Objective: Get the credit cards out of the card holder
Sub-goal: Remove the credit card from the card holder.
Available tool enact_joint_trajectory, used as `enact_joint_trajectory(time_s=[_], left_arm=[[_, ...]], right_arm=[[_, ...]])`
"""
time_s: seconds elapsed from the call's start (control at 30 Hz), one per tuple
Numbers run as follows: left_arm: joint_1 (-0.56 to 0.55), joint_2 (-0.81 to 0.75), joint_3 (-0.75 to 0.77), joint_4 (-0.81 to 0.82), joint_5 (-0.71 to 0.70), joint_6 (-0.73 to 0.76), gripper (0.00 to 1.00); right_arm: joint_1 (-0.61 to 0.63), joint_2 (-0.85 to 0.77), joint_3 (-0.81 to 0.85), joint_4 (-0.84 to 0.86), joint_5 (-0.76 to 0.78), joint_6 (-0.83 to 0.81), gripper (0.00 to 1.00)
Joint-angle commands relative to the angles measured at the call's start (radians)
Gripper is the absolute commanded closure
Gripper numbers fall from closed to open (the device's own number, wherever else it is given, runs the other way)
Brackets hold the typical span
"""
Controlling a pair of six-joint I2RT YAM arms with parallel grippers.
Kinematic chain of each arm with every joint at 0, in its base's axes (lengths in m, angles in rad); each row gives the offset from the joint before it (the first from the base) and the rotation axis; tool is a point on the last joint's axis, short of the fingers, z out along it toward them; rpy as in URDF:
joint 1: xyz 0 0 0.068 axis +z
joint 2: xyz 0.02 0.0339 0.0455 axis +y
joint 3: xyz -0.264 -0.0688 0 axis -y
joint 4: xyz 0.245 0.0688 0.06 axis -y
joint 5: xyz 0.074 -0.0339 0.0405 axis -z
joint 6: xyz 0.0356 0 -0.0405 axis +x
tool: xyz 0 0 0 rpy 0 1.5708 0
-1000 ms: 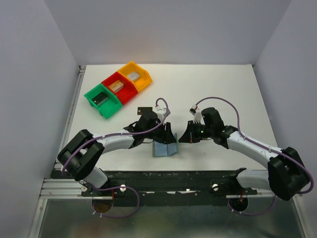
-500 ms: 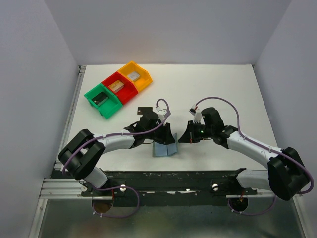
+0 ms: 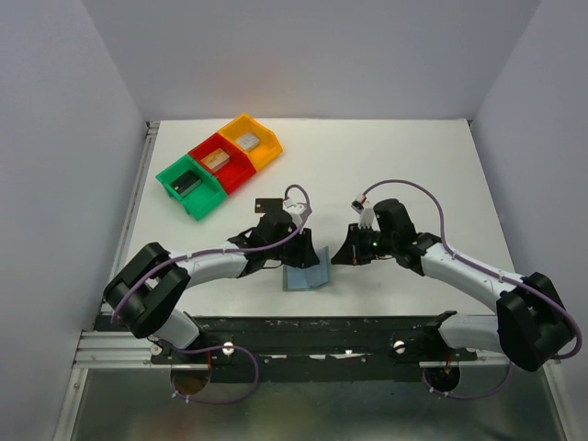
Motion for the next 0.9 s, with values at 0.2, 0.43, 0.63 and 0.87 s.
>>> enact_joint_trajectory(time_s=[0.2, 0.43, 0.63, 0.87], left_arm=[[-0.004, -0.139, -0.048, -0.066, -0.179, -0.018, 0.5], [-0.002, -0.27, -0.08, -0.083, -0.33, -0.023, 0.43], [-0.019, -0.23, -0.039, 0.026, -0.152, -0.008, 0.41], [-0.056, -0.126, 0.043, 0.002, -0.075, 0.031, 0.41]], right_arm=[[-0.006, -0.01, 0.017, 0.006, -0.027, -0.001, 1.0], [-0.005, -0.012, 0.018, 0.0, -0.03, -0.007, 1.0], [-0.006, -0.015, 0.026, 0.013, -0.053, -0.002, 1.0], [-0.005, -0.05, 0.044, 0.025, -0.099, 0.005, 1.0]])
